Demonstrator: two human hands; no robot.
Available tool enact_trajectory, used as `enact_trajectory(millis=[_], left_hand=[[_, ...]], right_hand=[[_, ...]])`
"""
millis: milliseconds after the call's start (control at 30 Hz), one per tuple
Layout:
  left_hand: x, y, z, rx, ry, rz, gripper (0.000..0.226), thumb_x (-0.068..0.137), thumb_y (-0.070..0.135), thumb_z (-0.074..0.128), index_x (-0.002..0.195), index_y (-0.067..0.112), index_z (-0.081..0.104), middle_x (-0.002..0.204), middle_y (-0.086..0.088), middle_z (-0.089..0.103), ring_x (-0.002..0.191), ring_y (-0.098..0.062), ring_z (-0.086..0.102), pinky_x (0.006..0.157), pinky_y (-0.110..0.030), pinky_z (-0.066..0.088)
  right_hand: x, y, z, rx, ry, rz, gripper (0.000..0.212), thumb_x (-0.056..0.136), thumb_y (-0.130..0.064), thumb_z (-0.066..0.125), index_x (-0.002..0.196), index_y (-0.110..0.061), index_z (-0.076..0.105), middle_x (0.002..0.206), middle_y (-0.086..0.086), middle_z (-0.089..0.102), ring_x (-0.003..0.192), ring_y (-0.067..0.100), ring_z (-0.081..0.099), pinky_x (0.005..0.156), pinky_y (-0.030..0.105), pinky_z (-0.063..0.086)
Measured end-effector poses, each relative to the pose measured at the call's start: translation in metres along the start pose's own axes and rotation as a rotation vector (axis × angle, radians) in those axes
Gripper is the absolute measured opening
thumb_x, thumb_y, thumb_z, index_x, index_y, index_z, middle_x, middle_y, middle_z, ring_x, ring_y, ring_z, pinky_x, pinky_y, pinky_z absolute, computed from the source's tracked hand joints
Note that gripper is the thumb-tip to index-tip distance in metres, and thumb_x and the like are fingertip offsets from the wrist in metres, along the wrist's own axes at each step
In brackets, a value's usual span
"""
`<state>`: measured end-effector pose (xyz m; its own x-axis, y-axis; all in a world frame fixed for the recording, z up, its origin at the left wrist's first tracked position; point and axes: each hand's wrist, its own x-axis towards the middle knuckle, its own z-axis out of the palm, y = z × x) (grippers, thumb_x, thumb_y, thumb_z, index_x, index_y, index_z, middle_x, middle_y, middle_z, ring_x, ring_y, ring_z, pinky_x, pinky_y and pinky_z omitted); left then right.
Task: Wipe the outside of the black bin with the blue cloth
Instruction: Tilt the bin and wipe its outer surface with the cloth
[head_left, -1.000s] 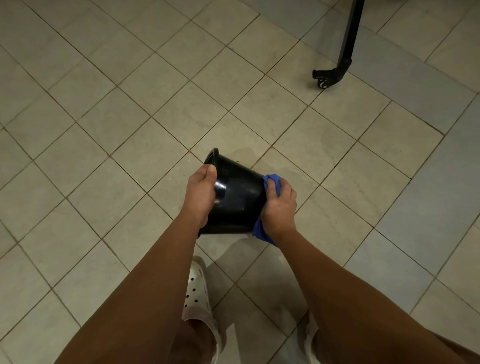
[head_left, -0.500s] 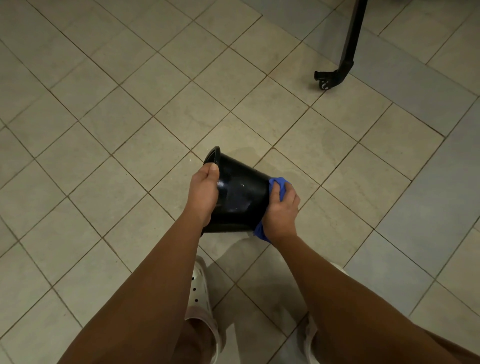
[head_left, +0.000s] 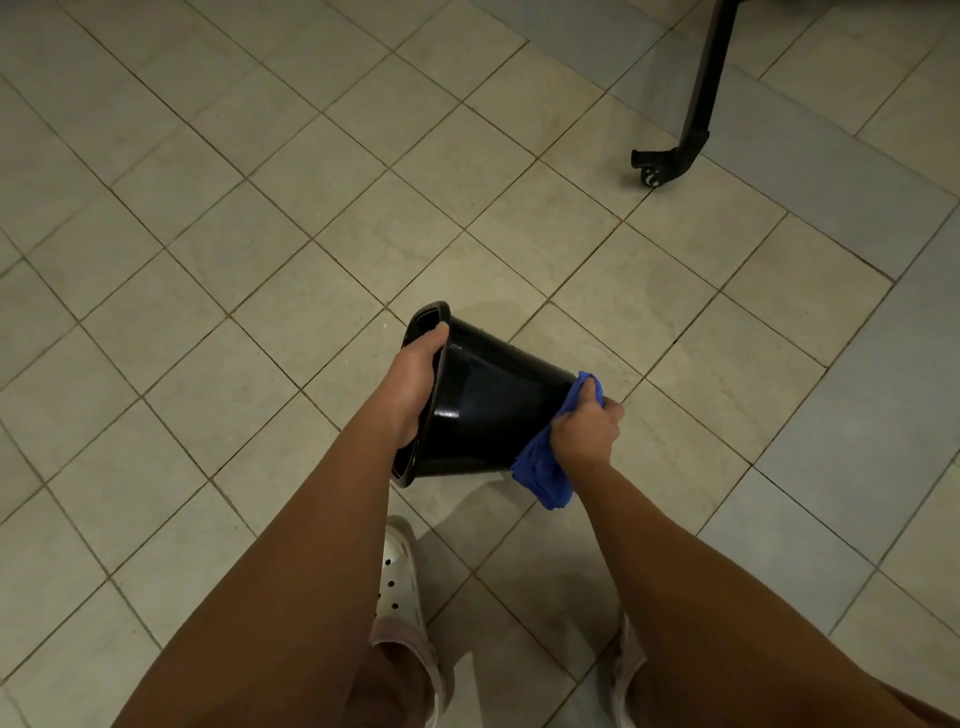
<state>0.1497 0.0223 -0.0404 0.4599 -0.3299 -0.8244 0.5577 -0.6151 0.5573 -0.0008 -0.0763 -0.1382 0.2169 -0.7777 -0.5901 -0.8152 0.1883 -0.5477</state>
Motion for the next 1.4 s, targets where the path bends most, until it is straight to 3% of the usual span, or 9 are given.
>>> enact_trajectory(millis=[100, 233, 467, 667, 800, 967, 1100, 1233, 1400], left_hand=[[0.007, 0.002, 0.001, 0.015, 0.049, -0.028, 0.113, 0.062, 0.095, 0.032, 0.148, 0.022, 0.043, 0.141, -0.015, 0.055, 0.127, -0.038, 0.052, 0.109, -0.061, 0.037], [0.007, 0.007, 0.003, 0.052, 0.069, 0.026, 0.08, 0.089, 0.079, 0.03, 0.147, 0.025, 0.044, 0.139, -0.011, 0.055, 0.128, -0.035, 0.05, 0.111, -0.058, 0.036], [0.005, 0.005, -0.006, 0.008, 0.009, 0.09, 0.048, 0.1, 0.059, 0.037, 0.135, 0.03, 0.05, 0.137, -0.01, 0.055, 0.125, -0.033, 0.052, 0.109, -0.059, 0.037], [0.003, 0.004, 0.0, -0.015, 0.028, 0.126, 0.045, 0.098, 0.052, 0.04, 0.13, 0.027, 0.059, 0.125, -0.01, 0.064, 0.115, -0.031, 0.058, 0.103, -0.055, 0.042], [0.003, 0.002, 0.007, -0.024, 0.059, 0.135, 0.071, 0.094, 0.072, 0.032, 0.142, 0.024, 0.05, 0.131, -0.008, 0.06, 0.12, -0.029, 0.055, 0.101, -0.046, 0.042], [0.003, 0.001, 0.007, 0.049, 0.09, 0.207, 0.055, 0.101, 0.059, 0.031, 0.139, 0.026, 0.053, 0.129, -0.004, 0.06, 0.121, -0.025, 0.054, 0.105, -0.046, 0.042], [0.003, -0.002, 0.008, 0.03, 0.084, 0.226, 0.048, 0.104, 0.052, 0.032, 0.134, 0.025, 0.057, 0.121, -0.004, 0.065, 0.114, -0.024, 0.059, 0.098, -0.044, 0.046], [0.003, -0.002, 0.008, -0.034, 0.09, 0.199, 0.044, 0.102, 0.048, 0.037, 0.13, 0.022, 0.06, 0.117, -0.008, 0.067, 0.109, -0.027, 0.062, 0.097, -0.046, 0.047], [0.004, -0.004, 0.008, -0.092, 0.16, 0.129, 0.054, 0.098, 0.056, 0.035, 0.126, 0.019, 0.063, 0.112, -0.013, 0.07, 0.105, -0.032, 0.066, 0.1, -0.052, 0.048]], right_hand=[[-0.001, 0.002, 0.001, 0.031, -0.058, -0.02, 0.042, 0.094, -0.012, 0.038, 0.136, -0.016, 0.035, 0.132, 0.014, 0.035, 0.102, 0.025, 0.046, 0.085, 0.031, 0.04], [0.0, 0.003, 0.001, 0.096, -0.114, -0.029, 0.038, 0.092, -0.003, 0.034, 0.128, -0.013, 0.041, 0.129, 0.017, 0.038, 0.097, 0.027, 0.052, 0.088, 0.037, 0.046], [0.008, -0.002, -0.011, 0.208, -0.093, -0.052, 0.044, 0.091, 0.002, 0.031, 0.13, -0.01, 0.044, 0.116, 0.015, 0.05, 0.085, 0.024, 0.055, 0.067, 0.029, 0.043], [0.007, 0.0, -0.017, 0.359, -0.141, 0.038, 0.045, 0.098, -0.005, 0.031, 0.14, -0.021, 0.034, 0.111, 0.008, 0.048, 0.087, 0.019, 0.054, 0.079, 0.036, 0.049], [0.006, 0.002, -0.014, 0.277, -0.147, -0.009, 0.049, 0.099, -0.006, 0.031, 0.145, -0.023, 0.028, 0.106, 0.005, 0.046, 0.083, 0.016, 0.053, 0.078, 0.035, 0.049], [0.006, 0.004, -0.014, 0.131, -0.127, -0.087, 0.046, 0.097, -0.005, 0.031, 0.14, -0.022, 0.034, 0.116, 0.012, 0.048, 0.092, 0.024, 0.055, 0.086, 0.04, 0.049], [0.002, -0.008, -0.015, 0.15, 0.105, -0.076, 0.037, 0.097, -0.012, 0.039, 0.134, -0.016, 0.038, 0.105, -0.01, 0.043, 0.101, 0.018, 0.051, 0.073, 0.004, 0.04], [-0.014, -0.026, -0.012, 0.11, 0.267, -0.432, 0.047, 0.086, -0.002, 0.047, 0.132, -0.009, 0.041, 0.128, 0.006, 0.035, 0.108, 0.016, 0.045, 0.093, 0.021, 0.041], [-0.033, -0.035, 0.004, -0.023, 0.125, -0.815, 0.039, 0.087, -0.014, 0.042, 0.124, -0.004, 0.049, 0.133, 0.017, 0.037, 0.119, 0.027, 0.043, 0.103, 0.035, 0.041]])
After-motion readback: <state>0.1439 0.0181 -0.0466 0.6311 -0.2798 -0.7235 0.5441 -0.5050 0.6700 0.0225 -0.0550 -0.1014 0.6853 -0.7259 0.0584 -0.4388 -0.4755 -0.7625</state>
